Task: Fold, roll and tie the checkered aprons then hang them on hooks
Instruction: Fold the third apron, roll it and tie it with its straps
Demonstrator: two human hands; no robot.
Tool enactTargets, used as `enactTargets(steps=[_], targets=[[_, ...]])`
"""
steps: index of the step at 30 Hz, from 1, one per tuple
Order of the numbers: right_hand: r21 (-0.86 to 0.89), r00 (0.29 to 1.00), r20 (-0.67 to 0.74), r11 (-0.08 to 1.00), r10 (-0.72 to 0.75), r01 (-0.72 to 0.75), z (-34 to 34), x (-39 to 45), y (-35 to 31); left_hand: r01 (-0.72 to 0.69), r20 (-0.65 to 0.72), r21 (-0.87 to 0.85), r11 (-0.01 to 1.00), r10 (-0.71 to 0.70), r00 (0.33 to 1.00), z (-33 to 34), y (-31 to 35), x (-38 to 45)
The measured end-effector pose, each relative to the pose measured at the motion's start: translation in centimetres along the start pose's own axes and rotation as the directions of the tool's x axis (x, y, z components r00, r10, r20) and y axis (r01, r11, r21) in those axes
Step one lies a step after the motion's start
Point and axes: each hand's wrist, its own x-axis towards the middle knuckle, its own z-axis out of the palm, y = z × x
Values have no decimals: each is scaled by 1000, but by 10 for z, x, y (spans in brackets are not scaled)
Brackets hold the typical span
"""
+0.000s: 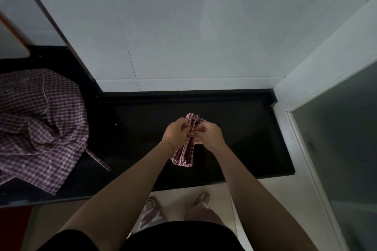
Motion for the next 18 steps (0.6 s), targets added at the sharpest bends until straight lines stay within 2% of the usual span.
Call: enactTargets(steps=[4,7,12,16,18], targets=[[104,996,93,995,4,-14,-5,-4,2,21,-2,3,1000,-21,1000,0,-4,5],[105,993,110,993,34,-46,-4,-5,2,26,-16,15,1000,-26,1000,0,-5,7],[-166,988,153,985,-27,52,-4,-6,0,65,-27,-4,998,-66,997,-1,-3,8],[-406,998,24,911,-65,69,10,-3,-7,42,-2,-6,999,-42,999,-2,-2,5],[-408,992,-53,909,-113,81,18,-3,-6,33,-3,-10,999,-33,999,-2,-3,4]])
